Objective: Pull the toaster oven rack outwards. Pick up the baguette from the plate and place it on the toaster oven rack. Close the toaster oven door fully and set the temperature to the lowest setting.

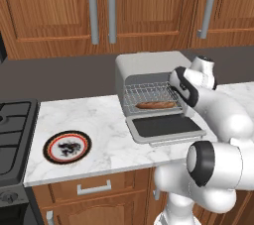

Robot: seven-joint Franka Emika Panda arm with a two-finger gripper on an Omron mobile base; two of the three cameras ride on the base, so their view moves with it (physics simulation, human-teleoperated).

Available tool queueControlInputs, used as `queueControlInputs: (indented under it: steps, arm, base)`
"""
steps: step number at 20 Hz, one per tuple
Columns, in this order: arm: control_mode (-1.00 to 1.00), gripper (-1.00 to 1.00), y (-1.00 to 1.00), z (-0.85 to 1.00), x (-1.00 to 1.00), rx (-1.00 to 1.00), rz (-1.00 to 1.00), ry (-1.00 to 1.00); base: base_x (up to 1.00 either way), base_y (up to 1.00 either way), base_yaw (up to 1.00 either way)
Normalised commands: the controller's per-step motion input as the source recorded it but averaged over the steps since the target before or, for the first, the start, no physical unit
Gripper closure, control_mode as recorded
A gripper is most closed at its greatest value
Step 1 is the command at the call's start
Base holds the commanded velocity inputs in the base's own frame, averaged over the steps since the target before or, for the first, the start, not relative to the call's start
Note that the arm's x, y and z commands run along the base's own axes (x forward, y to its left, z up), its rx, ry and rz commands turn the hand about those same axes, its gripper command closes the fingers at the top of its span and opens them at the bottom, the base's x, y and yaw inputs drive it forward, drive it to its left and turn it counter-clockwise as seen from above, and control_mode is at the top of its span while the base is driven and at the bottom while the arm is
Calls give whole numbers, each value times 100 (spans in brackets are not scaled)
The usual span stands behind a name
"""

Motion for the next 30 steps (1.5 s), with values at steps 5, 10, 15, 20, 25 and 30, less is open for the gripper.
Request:
queueControlInputs:
  steps: [5,10,15,20,25,30]
  arm:
    - [-100,-100,-13,2,-7,0,24,-14]
    - [-100,-100,-29,-11,0,0,35,-22]
    - [-100,-100,-30,0,0,0,50,-16]
    - [-100,-100,-10,0,2,-1,37,-7]
    - [-100,-100,4,0,0,-6,31,-4]
    - [-100,-100,17,-18,3,-16,10,-5]
  base:
    - [0,0,0]
    - [0,0,0]
    - [0,0,0]
    - [0,0,0]
    - [0,0,0]
    - [0,0,0]
